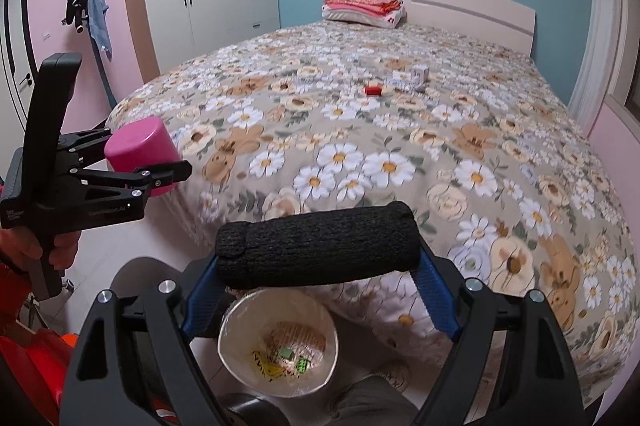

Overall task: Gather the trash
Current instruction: 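Lower both grippers over the bin and open them to drop cup and roller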

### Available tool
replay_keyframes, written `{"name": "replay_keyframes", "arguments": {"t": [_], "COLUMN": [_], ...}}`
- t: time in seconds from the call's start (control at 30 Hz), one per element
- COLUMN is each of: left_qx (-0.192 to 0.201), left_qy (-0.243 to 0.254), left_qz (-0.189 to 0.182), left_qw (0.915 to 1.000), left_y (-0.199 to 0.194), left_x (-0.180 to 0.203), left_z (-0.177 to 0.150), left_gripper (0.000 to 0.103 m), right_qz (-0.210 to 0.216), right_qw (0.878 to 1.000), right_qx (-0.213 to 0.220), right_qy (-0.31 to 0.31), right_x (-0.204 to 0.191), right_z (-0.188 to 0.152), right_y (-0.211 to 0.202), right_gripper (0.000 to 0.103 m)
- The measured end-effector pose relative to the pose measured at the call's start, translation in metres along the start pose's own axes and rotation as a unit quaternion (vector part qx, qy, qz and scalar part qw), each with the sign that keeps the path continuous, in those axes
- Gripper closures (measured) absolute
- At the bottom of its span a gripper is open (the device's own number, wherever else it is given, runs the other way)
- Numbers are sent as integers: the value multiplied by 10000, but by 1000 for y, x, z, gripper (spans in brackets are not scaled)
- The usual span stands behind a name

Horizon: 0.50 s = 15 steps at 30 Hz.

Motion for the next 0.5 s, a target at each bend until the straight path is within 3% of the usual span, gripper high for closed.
{"name": "replay_keyframes", "arguments": {"t": [0.5], "left_qx": [-768], "left_qy": [22], "left_qz": [-478], "left_qw": [9959], "left_y": [51], "left_x": [32], "left_z": [-77], "left_gripper": [44], "right_qz": [244], "right_qw": [9968], "right_qx": [-699], "right_qy": [315], "right_x": [-12], "right_z": [-75], "right_y": [54], "right_gripper": [17]}}
Point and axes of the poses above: each gripper's, at about its wrist camera, not at the fingertips, and y roughly the way its jaws point, x to its right, z to its top, the point moved 8 cm from there along y, roughly the way its jaws point, and after that the axes turned 1 degree about y, right-handed, at the moved point
